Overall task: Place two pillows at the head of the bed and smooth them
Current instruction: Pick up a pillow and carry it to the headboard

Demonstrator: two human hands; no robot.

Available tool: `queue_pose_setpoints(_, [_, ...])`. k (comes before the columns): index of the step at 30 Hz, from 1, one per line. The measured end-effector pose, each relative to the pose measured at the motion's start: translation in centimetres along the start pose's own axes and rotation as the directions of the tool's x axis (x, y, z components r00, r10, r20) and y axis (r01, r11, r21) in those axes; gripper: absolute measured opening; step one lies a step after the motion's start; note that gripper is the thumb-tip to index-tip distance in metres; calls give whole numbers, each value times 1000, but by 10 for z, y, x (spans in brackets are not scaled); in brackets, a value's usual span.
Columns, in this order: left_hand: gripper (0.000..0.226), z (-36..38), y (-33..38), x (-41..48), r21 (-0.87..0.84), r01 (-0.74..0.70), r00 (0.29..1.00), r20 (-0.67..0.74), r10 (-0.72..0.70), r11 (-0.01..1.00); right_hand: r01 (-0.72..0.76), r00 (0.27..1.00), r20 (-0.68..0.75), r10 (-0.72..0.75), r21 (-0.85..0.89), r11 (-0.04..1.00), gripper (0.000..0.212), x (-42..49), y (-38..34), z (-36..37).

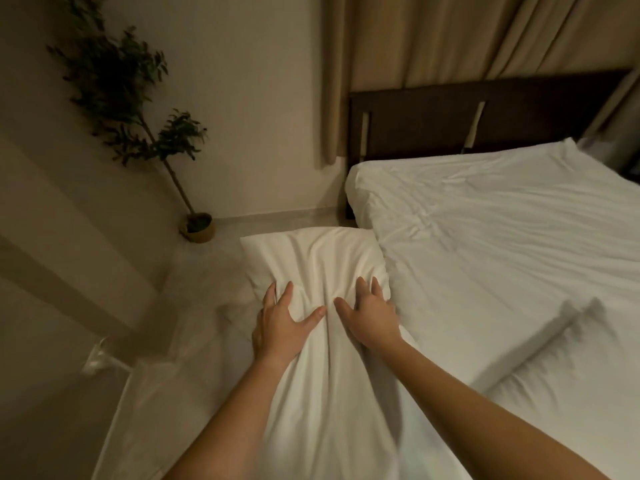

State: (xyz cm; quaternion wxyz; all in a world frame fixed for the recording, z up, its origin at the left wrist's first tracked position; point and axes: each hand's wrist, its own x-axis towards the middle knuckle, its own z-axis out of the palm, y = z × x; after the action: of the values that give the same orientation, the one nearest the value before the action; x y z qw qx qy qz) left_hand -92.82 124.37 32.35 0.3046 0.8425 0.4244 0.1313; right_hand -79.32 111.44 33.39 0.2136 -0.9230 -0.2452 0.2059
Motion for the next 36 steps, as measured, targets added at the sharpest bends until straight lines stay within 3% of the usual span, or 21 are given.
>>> queue_pose_setpoints(12, [110,13,57,260,61,-252,954,184,238,966,-239,962,-107,252,120,964,83,198,-59,-44])
queue_pose_setpoints(20, [117,74,126,398,38,-333,919,238,316,942,-301,933,-149,328,178,937,84,332,-37,-89])
queue_pose_setpoints(36, [103,193,324,630,-7,-475,822,354,446,880,-415,848,-249,468,235,879,83,575,29,-232])
